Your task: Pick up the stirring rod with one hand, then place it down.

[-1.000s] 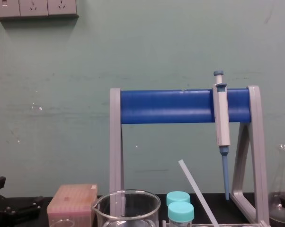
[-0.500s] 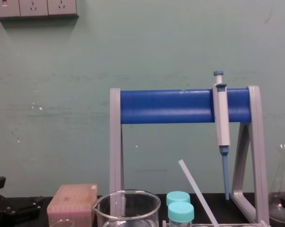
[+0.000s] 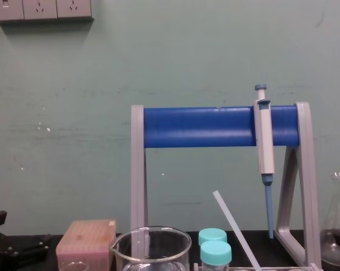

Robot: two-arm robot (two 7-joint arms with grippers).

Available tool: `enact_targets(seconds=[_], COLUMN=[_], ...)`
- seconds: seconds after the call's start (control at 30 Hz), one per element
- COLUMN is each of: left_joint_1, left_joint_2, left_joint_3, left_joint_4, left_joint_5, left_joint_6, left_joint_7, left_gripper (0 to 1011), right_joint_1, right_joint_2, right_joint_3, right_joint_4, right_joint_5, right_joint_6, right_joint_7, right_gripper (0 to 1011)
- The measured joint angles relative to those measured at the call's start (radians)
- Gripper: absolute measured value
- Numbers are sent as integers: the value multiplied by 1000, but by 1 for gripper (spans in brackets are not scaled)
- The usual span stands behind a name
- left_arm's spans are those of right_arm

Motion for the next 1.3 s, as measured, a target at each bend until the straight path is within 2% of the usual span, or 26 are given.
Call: enact_targets(seconds=[0.17, 0.3, 0.53, 0.8, 0.97, 1.3], left_joint_1=[0, 0, 0, 0, 0, 0], left_joint_2=[0, 0, 0, 0, 0, 0], left_joint_3=[0, 0, 0, 0, 0, 0], left_joint_4=[0, 0, 0, 0, 0, 0], left_joint_5=[0, 0, 0, 0, 0, 0], left_joint_6=[0, 0, 0, 0, 0, 0], left_joint_7=[0, 0, 0, 0, 0, 0], left_gripper=[1000, 1000, 1000, 1000, 1000, 1000], right_joint_1=[15, 24, 48, 73, 88, 146], right_joint_2=[13, 13, -5, -30, -38, -68], right_joint_3=[28, 39, 38, 15, 1, -49], right_joint_4=[-36, -62, -89, -107, -105, -52], right_joint_5=[112, 179, 249, 266, 262, 243], right_joint_6=[72, 113, 156, 174, 185, 217], right_joint_7=[146, 236, 371, 482, 513, 565], right_gripper=[1000, 1000, 1000, 1000, 1000, 1000])
